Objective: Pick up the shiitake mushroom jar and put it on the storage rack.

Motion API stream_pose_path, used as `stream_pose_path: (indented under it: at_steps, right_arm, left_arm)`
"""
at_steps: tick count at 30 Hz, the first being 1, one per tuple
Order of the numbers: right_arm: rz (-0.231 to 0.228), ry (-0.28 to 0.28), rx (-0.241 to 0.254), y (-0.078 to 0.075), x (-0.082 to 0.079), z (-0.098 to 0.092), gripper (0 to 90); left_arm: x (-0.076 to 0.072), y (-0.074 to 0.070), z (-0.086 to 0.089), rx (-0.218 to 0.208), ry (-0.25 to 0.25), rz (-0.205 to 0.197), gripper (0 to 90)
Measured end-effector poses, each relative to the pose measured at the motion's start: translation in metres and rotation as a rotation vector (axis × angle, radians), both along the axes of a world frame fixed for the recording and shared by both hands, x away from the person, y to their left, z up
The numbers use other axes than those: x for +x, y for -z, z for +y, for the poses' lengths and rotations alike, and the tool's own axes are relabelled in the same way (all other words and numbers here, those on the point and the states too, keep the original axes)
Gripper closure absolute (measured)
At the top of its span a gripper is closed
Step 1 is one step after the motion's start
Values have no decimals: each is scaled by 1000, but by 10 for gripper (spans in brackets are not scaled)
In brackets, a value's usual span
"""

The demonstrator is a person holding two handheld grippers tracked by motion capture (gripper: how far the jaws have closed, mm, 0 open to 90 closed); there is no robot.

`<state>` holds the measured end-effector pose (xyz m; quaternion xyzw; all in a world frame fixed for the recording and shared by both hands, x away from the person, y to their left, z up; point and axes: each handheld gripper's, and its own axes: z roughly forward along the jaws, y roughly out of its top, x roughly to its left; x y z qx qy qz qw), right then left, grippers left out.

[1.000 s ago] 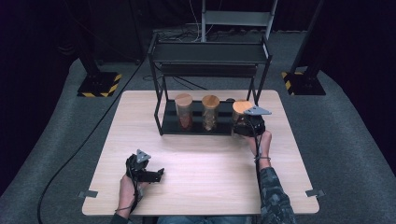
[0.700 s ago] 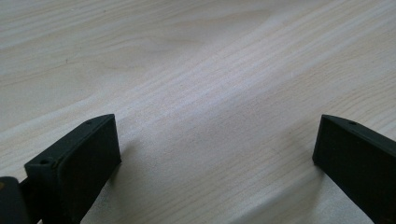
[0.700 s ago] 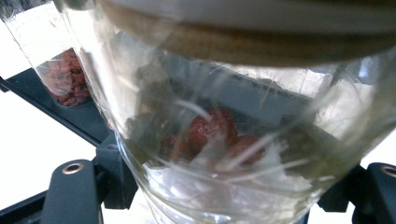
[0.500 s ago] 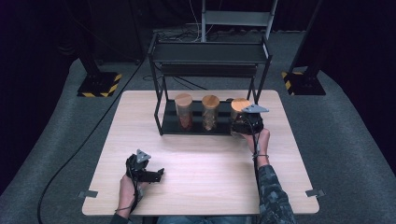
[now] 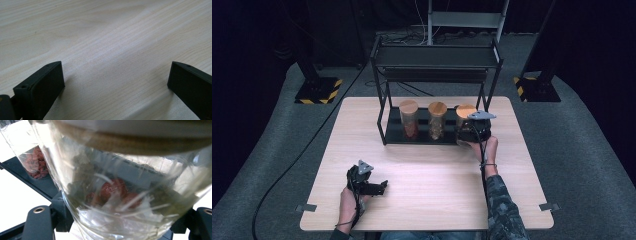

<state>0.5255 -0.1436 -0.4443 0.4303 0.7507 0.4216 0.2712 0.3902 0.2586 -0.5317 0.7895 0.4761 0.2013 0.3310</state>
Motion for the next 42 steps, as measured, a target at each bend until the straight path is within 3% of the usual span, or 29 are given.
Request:
stream_pose_path:
  at_steps: [42]
  right_arm:
    - [30,39,-20,8,30,8,244]
  left_arm:
    - [0,0,0,0,2,-1,0]
